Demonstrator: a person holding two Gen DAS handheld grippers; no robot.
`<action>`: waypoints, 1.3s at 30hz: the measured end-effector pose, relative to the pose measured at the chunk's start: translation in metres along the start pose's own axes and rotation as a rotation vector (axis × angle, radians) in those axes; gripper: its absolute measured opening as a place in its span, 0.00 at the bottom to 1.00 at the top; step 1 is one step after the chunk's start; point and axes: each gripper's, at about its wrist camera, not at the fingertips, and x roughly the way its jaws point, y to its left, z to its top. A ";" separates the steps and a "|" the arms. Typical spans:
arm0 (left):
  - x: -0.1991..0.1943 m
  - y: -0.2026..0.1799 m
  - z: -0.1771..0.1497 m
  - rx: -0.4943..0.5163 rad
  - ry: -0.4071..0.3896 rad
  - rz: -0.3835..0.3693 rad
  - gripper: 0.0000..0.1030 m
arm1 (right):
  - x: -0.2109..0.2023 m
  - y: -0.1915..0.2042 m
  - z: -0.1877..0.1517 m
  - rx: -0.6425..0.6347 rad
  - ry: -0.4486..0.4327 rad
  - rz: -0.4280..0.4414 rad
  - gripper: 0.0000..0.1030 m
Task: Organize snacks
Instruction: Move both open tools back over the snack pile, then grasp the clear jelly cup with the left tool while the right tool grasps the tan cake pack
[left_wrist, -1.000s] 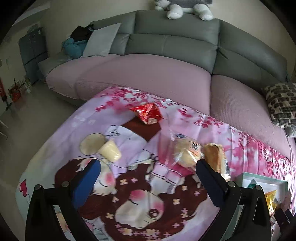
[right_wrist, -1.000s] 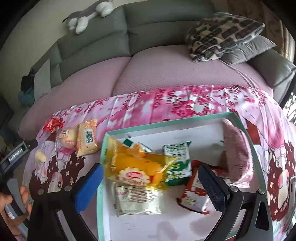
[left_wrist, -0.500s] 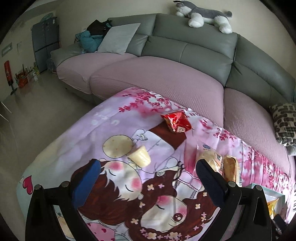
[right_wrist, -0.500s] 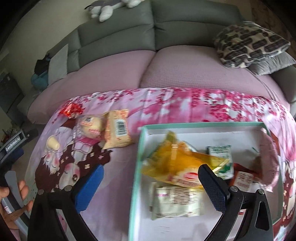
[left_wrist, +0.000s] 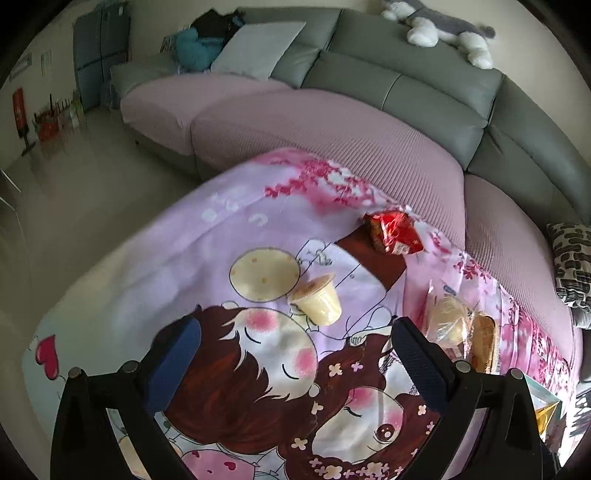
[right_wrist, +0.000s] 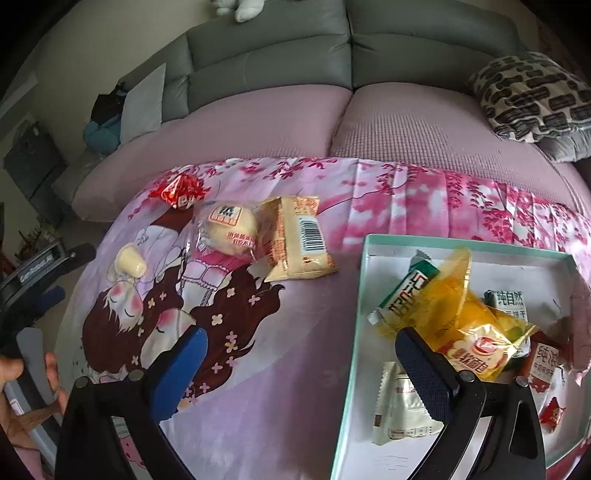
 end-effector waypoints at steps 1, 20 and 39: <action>0.003 0.000 0.000 -0.001 0.011 -0.006 1.00 | 0.001 0.002 0.000 -0.009 -0.001 -0.001 1.00; 0.065 -0.002 0.020 -0.048 0.099 -0.084 0.81 | 0.048 0.016 0.051 -0.048 -0.035 0.047 0.89; 0.099 -0.014 0.022 -0.018 0.129 -0.054 0.54 | 0.109 0.004 0.078 -0.042 0.030 0.018 0.58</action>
